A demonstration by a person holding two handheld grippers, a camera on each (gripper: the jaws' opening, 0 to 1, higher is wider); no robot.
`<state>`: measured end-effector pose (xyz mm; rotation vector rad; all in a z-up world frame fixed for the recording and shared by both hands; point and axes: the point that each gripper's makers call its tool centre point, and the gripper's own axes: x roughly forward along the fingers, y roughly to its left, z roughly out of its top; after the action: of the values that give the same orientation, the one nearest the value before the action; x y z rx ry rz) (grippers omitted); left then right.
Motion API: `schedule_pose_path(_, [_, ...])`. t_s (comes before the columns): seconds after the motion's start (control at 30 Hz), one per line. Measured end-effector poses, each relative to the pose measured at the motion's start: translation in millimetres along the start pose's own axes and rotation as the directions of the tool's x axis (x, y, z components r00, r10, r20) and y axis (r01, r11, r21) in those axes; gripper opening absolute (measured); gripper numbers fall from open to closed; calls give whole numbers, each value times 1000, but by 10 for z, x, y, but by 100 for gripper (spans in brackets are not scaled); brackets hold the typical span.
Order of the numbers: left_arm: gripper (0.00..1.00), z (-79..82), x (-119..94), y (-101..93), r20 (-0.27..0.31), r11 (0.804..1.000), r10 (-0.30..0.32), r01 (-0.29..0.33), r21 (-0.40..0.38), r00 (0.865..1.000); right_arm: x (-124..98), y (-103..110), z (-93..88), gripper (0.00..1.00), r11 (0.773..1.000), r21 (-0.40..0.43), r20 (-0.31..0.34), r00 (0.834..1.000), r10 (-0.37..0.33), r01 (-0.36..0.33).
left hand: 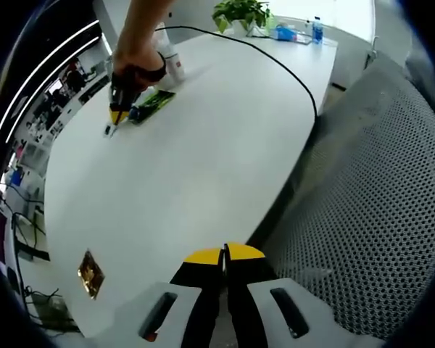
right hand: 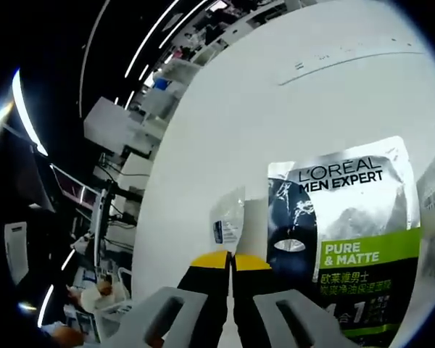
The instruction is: Arrange the skincare products in the storage area until every visible bottle or jar stands upright without overlapping.
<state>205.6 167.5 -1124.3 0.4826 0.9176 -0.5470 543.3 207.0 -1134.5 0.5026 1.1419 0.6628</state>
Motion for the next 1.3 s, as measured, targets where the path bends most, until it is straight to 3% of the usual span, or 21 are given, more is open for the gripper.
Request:
schedule_pose_path(0.37, [0, -14, 1, -4, -3, 1000, -4, 4, 3, 1000, -3, 5, 12, 0, 998, -55, 19, 999, -39, 40])
schedule_pose_path(0.87, [0, 36, -21, 1, 22, 1000, 3, -3, 0, 1000, -60, 63, 24, 16, 984, -137, 31, 993, -113, 116])
schedule_pose_path(1.03, [0, 51, -29, 17, 30, 1000, 10, -10, 1, 999, -91, 90, 54, 15, 978, -162, 44, 991, -123, 129])
schedule_pose_path(1.17, [0, 49, -29, 19, 29, 1000, 10, -10, 0, 1000, -118, 170, 105, 14, 949, -281, 66, 990, -128, 142])
schedule_pose_path(1.3, [0, 68, -36, 30, 38, 1000, 14, -14, -2, 999, -141, 294, 148, 12, 935, -327, 79, 990, -115, 135])
